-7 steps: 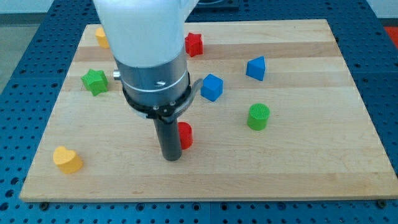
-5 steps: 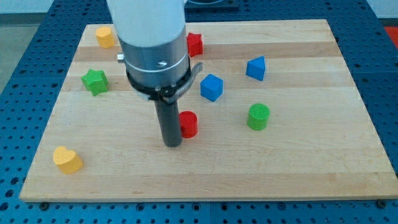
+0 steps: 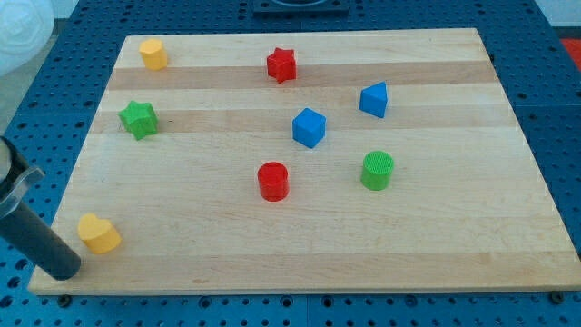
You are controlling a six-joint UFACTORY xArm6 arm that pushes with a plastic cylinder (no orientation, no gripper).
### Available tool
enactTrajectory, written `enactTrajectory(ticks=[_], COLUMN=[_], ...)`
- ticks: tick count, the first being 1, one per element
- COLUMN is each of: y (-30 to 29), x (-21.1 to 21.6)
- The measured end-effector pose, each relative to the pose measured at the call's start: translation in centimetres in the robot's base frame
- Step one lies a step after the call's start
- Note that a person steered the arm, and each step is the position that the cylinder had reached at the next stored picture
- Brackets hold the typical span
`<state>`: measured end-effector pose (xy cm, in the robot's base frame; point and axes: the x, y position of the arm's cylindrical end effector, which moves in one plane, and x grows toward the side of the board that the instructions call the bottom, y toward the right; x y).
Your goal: Push yellow heart towards center
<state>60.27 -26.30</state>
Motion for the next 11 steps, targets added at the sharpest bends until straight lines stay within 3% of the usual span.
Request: enactTrajectory(ticks=[3,9,11], y=[2.1,5.9,7.1], x=[-3.6,-5.6,-9.8])
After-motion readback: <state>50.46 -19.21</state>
